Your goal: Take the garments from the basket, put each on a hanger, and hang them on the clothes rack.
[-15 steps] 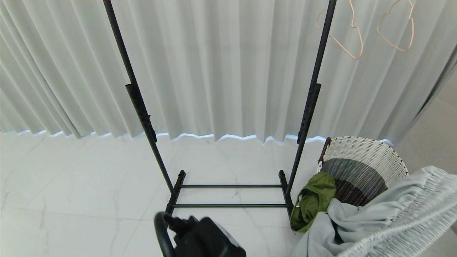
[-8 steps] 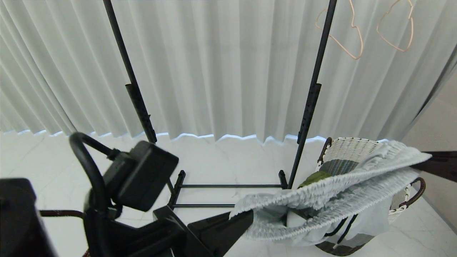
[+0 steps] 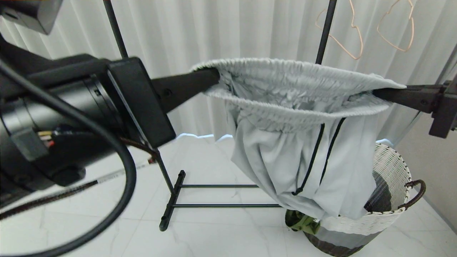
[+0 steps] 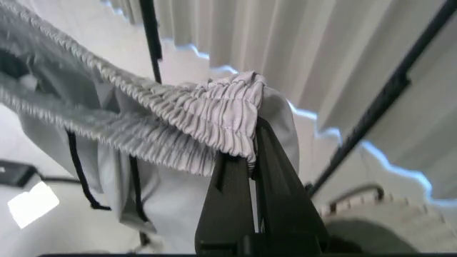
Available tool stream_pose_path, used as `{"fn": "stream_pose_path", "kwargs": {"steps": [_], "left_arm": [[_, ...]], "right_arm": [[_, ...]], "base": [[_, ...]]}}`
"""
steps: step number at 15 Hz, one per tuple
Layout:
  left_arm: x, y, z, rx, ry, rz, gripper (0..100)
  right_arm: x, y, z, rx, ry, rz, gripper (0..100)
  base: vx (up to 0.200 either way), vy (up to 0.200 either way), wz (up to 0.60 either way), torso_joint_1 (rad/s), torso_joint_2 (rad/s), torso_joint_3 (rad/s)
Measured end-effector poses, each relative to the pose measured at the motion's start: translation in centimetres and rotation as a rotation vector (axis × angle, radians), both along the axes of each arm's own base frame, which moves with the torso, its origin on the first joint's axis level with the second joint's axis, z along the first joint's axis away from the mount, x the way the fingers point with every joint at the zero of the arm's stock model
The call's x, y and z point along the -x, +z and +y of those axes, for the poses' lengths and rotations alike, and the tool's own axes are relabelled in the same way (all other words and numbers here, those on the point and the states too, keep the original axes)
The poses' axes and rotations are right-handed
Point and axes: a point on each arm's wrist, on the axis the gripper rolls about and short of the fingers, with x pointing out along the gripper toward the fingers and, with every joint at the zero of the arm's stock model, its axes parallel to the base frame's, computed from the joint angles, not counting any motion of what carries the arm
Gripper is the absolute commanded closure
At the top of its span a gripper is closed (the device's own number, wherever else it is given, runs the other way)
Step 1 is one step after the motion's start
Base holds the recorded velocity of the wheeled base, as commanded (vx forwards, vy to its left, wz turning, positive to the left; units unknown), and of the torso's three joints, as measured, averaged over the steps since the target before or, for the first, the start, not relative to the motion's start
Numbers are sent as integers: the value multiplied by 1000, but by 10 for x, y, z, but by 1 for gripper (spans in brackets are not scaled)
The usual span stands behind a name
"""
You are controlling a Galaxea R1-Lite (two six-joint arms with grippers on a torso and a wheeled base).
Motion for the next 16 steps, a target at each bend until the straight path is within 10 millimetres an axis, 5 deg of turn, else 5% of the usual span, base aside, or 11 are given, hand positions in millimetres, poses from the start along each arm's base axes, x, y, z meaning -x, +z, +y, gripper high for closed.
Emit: {"fn": "stream_pose_path", "kwargs": {"steps": [5,12,16], "left_arm": [[-9,59,39,25,75,-93,100],[52,113,87,62,-54,-112,100],[60,126,103,86,28,-157,100]], "right_arm": [[-36,21,29,-54,45,-38,100],[-60,42,71,-115,134,-59,100],[-65,44,87,-121,166,-63,100]], "base": [[0,0,0,0,0,0],[0,0,0,0,0,0],[0,0,0,0,0,0]]}}
